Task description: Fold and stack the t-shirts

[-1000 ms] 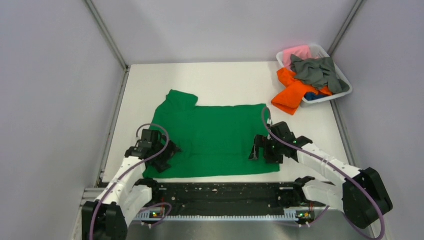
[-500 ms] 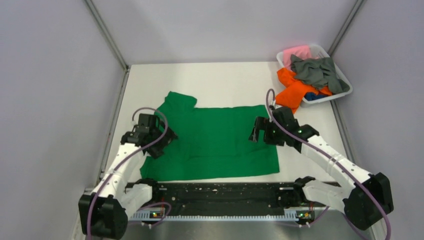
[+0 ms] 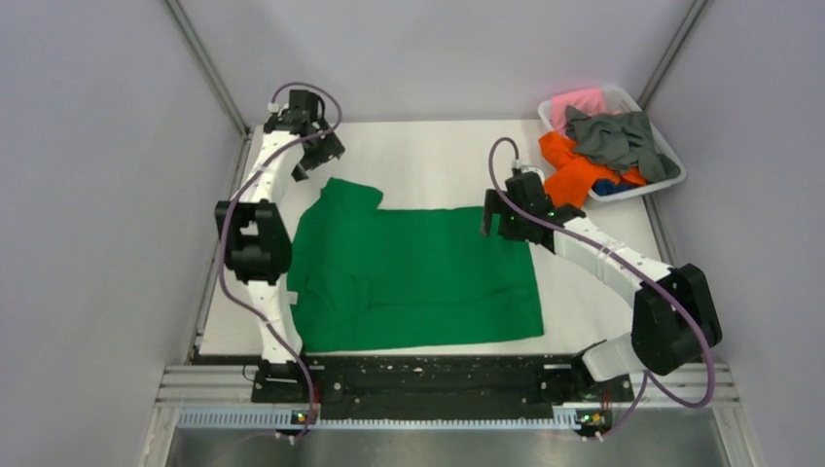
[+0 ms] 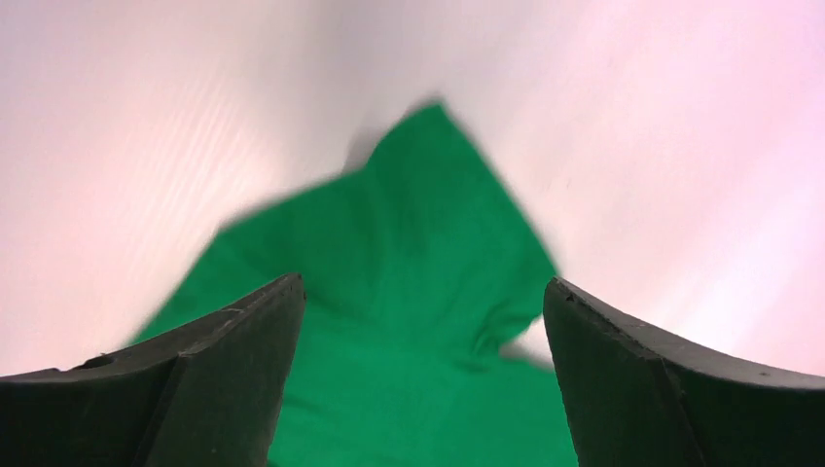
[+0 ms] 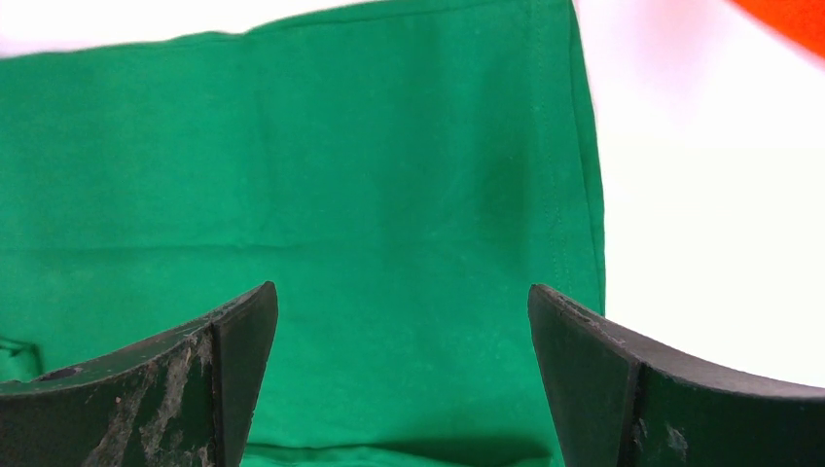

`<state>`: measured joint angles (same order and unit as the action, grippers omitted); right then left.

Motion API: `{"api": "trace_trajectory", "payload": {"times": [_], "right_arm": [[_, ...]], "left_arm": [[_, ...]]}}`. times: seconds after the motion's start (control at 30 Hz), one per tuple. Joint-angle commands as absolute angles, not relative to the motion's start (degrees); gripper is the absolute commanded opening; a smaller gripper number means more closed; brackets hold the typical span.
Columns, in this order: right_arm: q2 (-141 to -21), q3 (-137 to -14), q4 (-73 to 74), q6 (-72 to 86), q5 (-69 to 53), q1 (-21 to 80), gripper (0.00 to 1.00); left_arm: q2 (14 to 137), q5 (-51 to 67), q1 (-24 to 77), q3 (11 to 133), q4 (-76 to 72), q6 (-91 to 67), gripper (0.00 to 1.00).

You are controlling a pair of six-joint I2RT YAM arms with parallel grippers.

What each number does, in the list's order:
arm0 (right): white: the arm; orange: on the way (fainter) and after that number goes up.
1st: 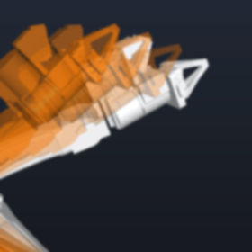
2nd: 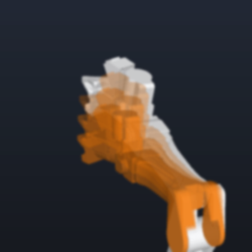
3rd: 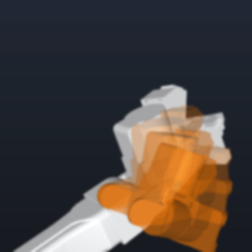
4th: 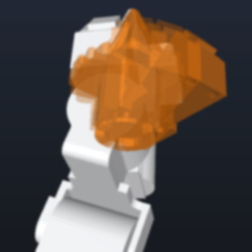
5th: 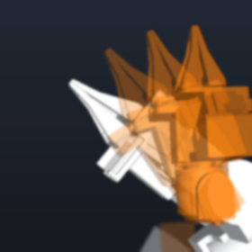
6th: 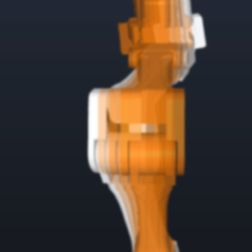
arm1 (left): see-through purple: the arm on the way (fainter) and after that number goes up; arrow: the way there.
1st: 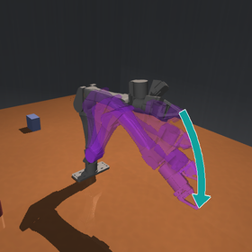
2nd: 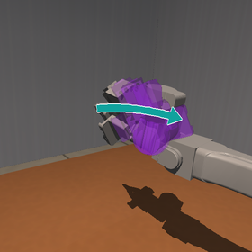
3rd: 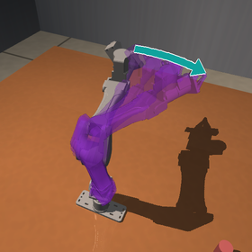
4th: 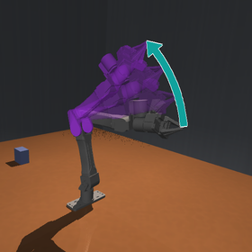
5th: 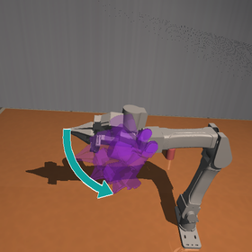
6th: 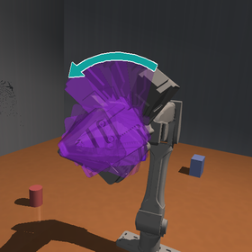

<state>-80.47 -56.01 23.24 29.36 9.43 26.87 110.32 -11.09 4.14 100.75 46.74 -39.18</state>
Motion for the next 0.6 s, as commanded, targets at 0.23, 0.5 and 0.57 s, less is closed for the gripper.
{"api": "trace_trajectory", "payload": {"times": [0.23, 0.5, 0.57], "right_arm": [[-81.8, -54.3, 20.1, 26.9, 8.5, 24.6, 0.98], [-80.6, -50.3, 20.1, 27.9, 7.5, 24.3, 0.98], [-80.2, -49.9, 20.1, 27.6, 8.1, 24.3, 0.98]], "left_arm": [[137.3, -12.8, 3.1, 132.3, 50.2, -22.8, 0.92], [141.8, -8.4, 3.2, 131.4, 46.4, -19.8, 0.74], [142.6, -9.2, 3.2, 131.4, 47.9, -19.2, 0.73]]}}
